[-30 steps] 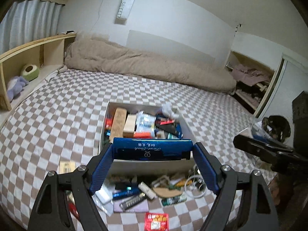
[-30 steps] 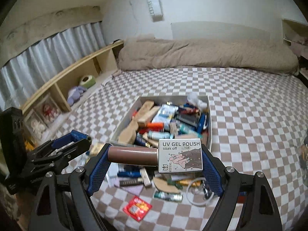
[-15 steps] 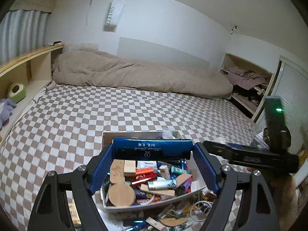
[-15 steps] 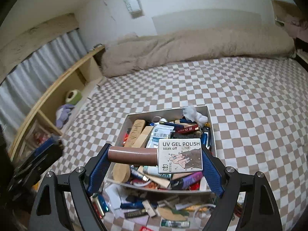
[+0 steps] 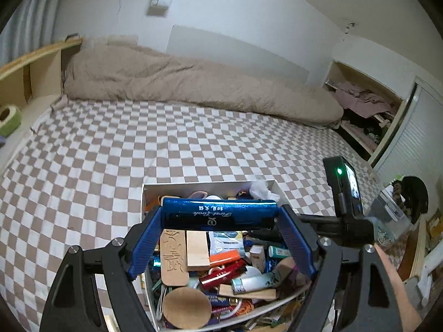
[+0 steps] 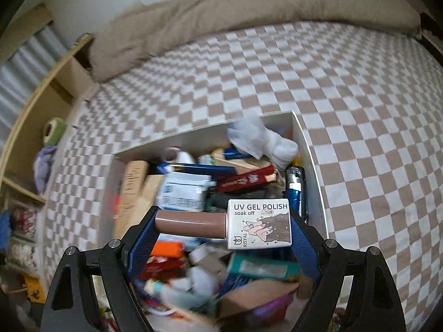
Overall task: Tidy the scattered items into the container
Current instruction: 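Carry the polish bottle and blue lighter up over the white box, then open the right gripper, then the left, dropping both items into the box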
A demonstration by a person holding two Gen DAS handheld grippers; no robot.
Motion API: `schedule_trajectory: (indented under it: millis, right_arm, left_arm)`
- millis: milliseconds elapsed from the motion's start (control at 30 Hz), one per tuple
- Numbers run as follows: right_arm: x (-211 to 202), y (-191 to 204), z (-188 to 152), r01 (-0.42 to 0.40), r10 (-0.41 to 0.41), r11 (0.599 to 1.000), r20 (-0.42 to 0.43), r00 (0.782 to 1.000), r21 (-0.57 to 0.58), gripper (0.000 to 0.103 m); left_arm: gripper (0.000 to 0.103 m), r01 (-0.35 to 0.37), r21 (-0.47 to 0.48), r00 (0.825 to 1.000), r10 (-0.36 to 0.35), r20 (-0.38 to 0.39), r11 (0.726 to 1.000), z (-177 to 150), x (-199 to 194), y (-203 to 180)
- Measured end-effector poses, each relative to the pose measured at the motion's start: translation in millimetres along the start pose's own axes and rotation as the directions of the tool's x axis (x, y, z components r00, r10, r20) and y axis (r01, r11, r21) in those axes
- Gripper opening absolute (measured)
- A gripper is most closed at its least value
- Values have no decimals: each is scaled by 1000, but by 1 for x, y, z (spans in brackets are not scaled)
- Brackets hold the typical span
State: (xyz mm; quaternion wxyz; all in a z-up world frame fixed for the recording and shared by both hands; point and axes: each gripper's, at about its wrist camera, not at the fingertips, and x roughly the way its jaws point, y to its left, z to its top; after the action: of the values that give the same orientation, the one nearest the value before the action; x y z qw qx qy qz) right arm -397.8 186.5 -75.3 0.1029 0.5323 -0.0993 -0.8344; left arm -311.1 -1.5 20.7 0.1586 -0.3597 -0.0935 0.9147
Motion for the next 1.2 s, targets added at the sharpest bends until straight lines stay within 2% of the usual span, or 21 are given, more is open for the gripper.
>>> schedule_trajectory:
  millis: [167, 233, 300, 567, 733, 933, 1033, 1067, 1133, 1200]
  right_arm:
    - [13, -4, 0, 48, -49, 998, -13, 999, -51, 88]
    - [11, -2, -2, 68, -67, 994, 12, 998, -88, 89]
    - [6, 1, -6, 76, -71, 989, 37, 997, -124, 94]
    - [-15, 4, -44, -52, 68, 978, 75, 995, -200, 95]
    - [-21, 2, -65, -91, 110, 971, 79, 991, -220, 95]
    - [-28, -16, -61, -158, 174, 976, 97, 980, -149, 95]
    - [-28, -21, -59, -171, 186, 975, 102, 977, -139, 95]
    - [-27, -20, -59, -174, 188, 975, 101, 977, -139, 95]
    - [-24, -18, -58, -187, 202, 972, 95, 975, -141, 95]
    - [-20, -14, -58, -193, 207, 970, 91, 974, -149, 95]
  left_arm:
    - [83, -23, -53, 997, 19, -69, 998, 11, 41, 15]
    - [83, -25, -69, 995, 18, -100, 997, 14, 57, 18]
    - [83, -22, -77, 991, 11, -130, 997, 15, 74, 17]
    - [83, -3, -108, 969, -23, -245, 994, 15, 134, 2]
    - [83, -20, -82, 959, -4, -284, 996, 13, 162, -8]
    - [83, -46, -47, 949, 29, -313, 998, 10, 191, -14]
    - [83, -23, -93, 943, -10, -332, 995, 9, 202, -7]
    - [84, -10, -111, 940, -28, -340, 994, 8, 203, -4]
    - [99, -9, -132, 941, -36, -337, 991, 5, 201, 0]
    - [99, -21, -128, 948, -21, -319, 992, 3, 192, 3]
